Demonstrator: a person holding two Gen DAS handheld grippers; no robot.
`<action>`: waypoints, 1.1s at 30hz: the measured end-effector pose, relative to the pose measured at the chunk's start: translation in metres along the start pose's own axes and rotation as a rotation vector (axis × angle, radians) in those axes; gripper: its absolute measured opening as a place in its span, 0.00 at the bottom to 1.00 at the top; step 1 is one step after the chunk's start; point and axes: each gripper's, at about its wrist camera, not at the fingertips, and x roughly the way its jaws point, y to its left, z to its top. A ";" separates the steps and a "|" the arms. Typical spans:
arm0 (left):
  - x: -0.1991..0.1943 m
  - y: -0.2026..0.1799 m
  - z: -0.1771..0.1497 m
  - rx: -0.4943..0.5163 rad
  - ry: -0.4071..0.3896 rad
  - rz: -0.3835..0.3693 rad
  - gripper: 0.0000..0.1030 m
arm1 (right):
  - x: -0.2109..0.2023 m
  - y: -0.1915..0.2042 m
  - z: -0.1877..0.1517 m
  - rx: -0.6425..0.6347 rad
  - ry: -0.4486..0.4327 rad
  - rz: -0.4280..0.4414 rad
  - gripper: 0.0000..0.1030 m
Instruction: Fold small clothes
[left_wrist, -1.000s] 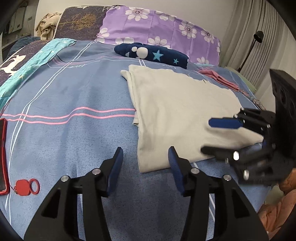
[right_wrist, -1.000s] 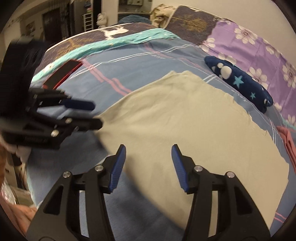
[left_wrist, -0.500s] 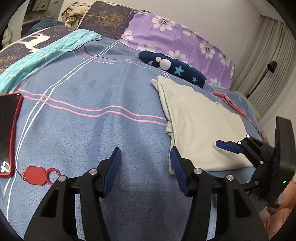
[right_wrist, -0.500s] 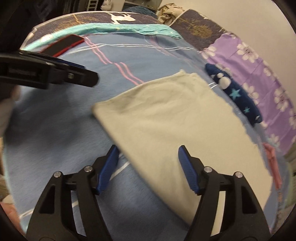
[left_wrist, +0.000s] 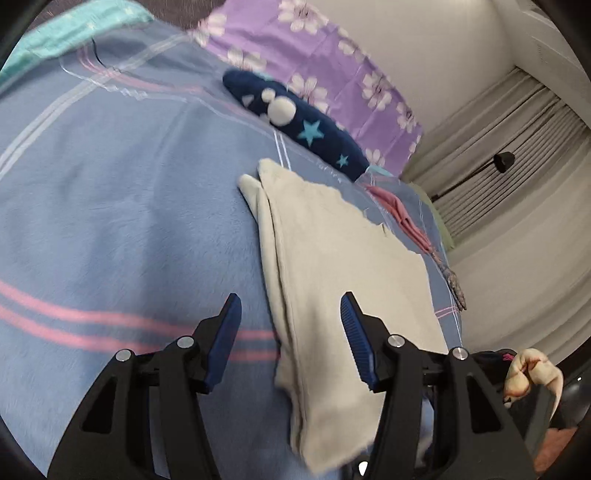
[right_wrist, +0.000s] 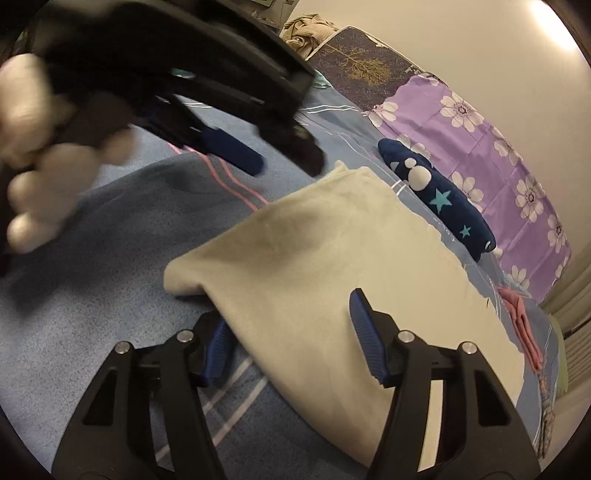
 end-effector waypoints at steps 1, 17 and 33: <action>0.012 0.001 0.008 -0.001 0.032 0.022 0.57 | 0.000 -0.001 0.000 0.008 0.003 0.007 0.56; 0.074 -0.018 0.076 0.007 0.067 0.060 0.10 | 0.015 -0.017 0.017 0.070 -0.038 0.040 0.07; 0.070 -0.167 0.093 0.239 -0.024 0.068 0.09 | -0.070 -0.146 -0.032 0.463 -0.231 0.086 0.07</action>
